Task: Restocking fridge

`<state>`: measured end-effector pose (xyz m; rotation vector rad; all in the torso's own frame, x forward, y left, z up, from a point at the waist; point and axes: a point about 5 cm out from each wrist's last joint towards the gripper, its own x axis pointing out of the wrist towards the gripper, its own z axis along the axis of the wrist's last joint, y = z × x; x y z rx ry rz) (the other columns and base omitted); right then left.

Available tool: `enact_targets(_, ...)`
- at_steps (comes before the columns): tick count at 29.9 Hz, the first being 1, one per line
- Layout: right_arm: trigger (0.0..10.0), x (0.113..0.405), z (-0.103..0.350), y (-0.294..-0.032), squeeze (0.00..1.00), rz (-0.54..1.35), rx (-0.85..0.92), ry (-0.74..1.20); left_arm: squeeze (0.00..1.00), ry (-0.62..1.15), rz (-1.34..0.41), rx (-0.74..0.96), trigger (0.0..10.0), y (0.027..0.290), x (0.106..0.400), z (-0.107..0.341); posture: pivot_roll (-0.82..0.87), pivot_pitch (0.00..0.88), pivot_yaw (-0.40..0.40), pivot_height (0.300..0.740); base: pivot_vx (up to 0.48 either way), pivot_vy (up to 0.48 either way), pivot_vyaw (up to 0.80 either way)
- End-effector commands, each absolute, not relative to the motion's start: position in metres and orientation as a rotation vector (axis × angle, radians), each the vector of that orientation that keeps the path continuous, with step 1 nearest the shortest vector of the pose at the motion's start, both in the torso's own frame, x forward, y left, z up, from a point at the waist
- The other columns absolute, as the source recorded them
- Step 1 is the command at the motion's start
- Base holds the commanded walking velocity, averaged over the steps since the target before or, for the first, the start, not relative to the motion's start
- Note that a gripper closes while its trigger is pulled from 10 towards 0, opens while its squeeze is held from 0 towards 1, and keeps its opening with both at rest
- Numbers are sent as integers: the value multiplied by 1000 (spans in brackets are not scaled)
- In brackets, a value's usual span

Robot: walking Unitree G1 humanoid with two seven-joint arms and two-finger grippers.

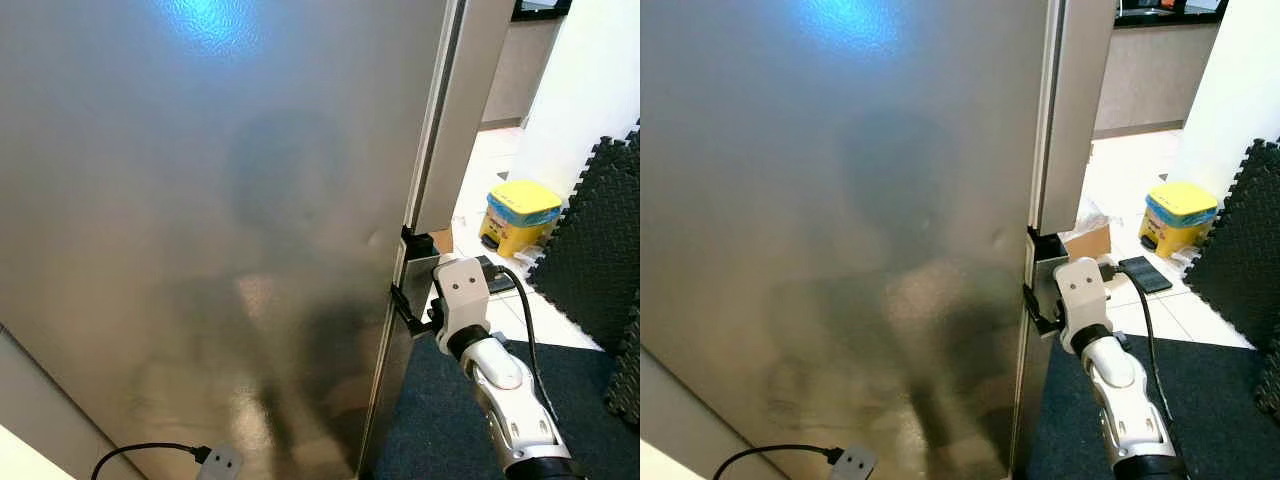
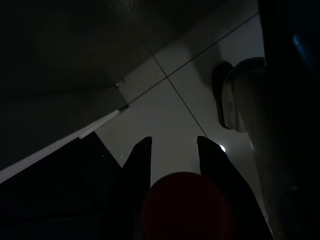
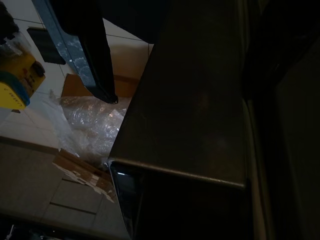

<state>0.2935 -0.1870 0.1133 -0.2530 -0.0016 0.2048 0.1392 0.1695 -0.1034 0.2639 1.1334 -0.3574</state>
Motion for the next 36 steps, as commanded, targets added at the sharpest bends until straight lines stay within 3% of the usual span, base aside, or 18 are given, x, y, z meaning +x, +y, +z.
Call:
enact_targets(1,10000,299,128,-217,0,27,-259,-45,0,1186,-376,264,10000,171,126,-108,-52,0,33,740,0,0,0)
enact_targets(36,10000,296,127,-244,0,-139,-307,-23,0,1187,-383,271,10000,171,127,-107,-57,0,37,740,0,0,0)
